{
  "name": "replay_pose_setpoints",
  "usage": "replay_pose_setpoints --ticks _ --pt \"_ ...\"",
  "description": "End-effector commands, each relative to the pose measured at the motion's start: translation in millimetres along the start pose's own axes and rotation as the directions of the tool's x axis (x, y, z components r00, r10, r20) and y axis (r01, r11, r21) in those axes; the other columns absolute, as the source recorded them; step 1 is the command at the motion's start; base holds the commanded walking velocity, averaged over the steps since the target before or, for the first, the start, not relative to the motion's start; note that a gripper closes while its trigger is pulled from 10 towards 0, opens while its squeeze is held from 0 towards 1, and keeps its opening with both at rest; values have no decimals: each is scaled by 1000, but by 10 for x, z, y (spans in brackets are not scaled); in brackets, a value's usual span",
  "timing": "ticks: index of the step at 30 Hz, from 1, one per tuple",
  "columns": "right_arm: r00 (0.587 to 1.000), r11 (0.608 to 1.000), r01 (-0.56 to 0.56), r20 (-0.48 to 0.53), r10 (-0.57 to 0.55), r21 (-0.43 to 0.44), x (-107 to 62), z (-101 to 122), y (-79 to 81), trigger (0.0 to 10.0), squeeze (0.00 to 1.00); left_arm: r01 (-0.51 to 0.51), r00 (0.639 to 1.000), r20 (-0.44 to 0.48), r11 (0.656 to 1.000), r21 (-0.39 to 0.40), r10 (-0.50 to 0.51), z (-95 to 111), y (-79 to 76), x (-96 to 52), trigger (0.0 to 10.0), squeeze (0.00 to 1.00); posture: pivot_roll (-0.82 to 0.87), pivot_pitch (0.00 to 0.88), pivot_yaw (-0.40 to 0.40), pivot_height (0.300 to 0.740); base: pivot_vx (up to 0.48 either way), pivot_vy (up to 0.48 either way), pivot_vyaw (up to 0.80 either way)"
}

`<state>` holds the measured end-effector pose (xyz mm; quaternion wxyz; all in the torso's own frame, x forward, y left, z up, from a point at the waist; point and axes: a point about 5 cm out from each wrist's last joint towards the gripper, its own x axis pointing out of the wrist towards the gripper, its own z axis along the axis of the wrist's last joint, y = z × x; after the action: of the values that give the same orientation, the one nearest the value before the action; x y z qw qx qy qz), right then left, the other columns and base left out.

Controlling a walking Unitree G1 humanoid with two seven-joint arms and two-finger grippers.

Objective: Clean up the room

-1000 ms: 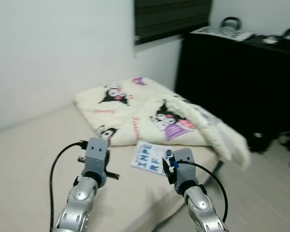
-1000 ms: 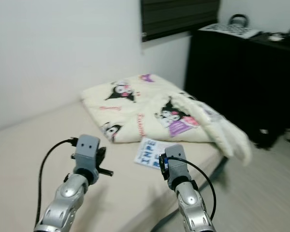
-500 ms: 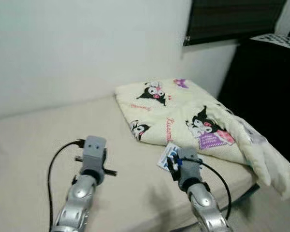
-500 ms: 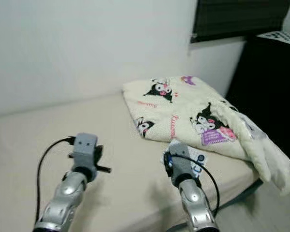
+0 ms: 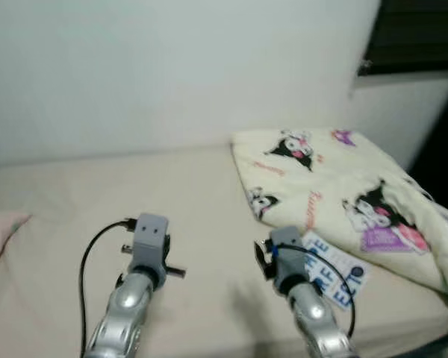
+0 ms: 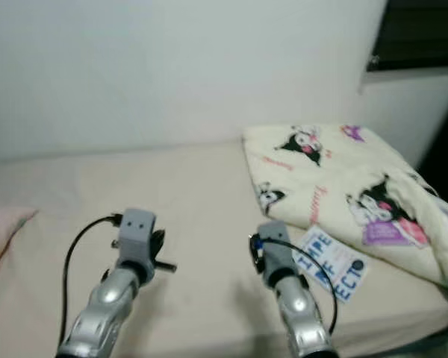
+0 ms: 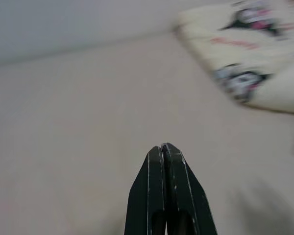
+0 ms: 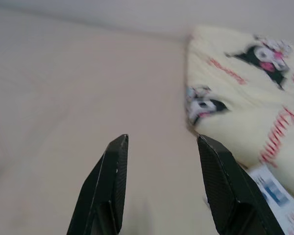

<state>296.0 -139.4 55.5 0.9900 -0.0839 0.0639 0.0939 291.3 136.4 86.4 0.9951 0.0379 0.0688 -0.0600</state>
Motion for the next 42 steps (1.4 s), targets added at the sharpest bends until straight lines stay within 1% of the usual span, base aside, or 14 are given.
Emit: replay_pose_setpoints --ticks 1,9,14,32,33,35,37,39,42 --pt "1000 1000 -4 -13 4 22 -24 -43 37 10000 0 0 999 -34 1000 9 1 -70 8 -20 10000 0 62 0 -12 740 0 0 800" --pt "1000 1000 -1 -17 1 31 -22 -46 33 10000 0 10 999 -38 1000 14 -10 -79 -1 -34 10000 0 64 0 -13 740 0 0 800" --pt "1000 999 -1 -16 1 32 -18 -44 32 10000 0 8 999 -54 999 38 -6 -104 10 -34 10000 0 63 1 -13 740 0 0 800" --pt "1000 999 -2 -17 3 37 -21 -49 30 10000 0 22 997 -68 999 38 -20 -123 2 -48 10000 0 63 6 -13 740 0 0 800" --pt "1000 999 -1 -17 1 39 -21 -52 27 10000 0 25 997 -69 999 37 -23 -125 0 -49 10000 0 63 6 -13 740 0 0 594" --pt "999 996 37 -22 -36 80 -24 -59 -7 10000 0 30 997 -72 999 25 -29 -127 -8 -49 10000 0 64 9 -13 740 0 0 0" --pt "998 995 48 -30 -46 84 -25 -66 -18 10000 0 37 997 -72 999 24 -35 -128 -13 -48 10000 0 64 9 -13 740 0 0 0" --pt "997 993 65 -40 -61 103 -32 -85 -37 10000 0 78 995 -68 996 46 -75 -120 -49 -49 10000 0 62 11 -10 740 0 0 0" --pt "997 992 66 -39 -63 104 -37 -86 -42 10000 0 98 993 -67 994 46 -94 -116 -73 -50 10000 0 62 11 -10 740 0 -125 0"
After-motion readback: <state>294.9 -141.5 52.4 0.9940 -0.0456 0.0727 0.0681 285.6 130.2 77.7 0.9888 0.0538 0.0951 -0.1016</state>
